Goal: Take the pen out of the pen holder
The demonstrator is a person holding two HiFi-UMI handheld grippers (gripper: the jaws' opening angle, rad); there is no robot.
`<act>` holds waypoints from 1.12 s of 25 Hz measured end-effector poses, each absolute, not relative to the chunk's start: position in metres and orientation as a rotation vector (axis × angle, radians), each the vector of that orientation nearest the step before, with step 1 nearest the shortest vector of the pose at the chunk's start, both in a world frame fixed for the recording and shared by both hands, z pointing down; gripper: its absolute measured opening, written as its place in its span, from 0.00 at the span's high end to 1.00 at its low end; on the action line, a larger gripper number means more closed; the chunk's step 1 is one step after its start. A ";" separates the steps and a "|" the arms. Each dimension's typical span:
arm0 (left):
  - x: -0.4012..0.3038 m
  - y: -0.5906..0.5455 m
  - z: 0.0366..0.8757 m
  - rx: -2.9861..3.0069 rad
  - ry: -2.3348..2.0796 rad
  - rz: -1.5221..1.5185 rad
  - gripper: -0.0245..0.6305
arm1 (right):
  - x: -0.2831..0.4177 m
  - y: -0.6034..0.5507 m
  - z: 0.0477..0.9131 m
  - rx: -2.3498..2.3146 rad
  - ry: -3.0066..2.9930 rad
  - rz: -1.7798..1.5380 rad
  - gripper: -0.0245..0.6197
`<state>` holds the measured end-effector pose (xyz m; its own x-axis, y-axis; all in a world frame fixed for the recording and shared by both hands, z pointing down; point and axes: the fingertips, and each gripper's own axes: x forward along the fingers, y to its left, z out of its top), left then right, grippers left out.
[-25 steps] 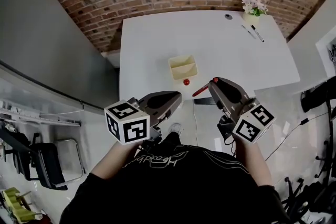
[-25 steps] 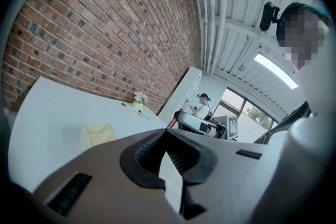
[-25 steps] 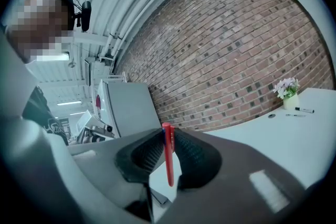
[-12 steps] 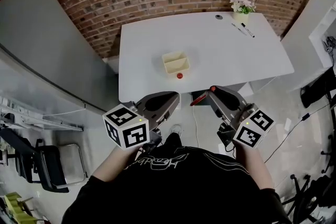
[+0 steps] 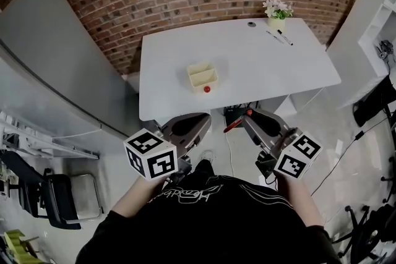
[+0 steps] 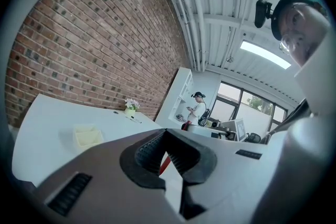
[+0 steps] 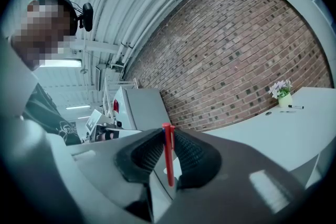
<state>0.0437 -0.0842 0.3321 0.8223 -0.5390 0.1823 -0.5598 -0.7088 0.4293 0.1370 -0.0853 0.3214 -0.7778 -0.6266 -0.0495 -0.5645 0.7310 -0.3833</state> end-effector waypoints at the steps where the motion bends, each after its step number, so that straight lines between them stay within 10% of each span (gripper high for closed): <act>1: 0.045 -0.082 0.332 2.532 -0.817 0.061 0.96 | 0.138 -0.083 0.322 -0.956 2.756 -0.522 0.86; 28: 0.035 -0.065 0.325 2.530 -0.866 0.057 0.96 | 0.123 -0.066 0.317 -0.903 2.776 -0.498 0.86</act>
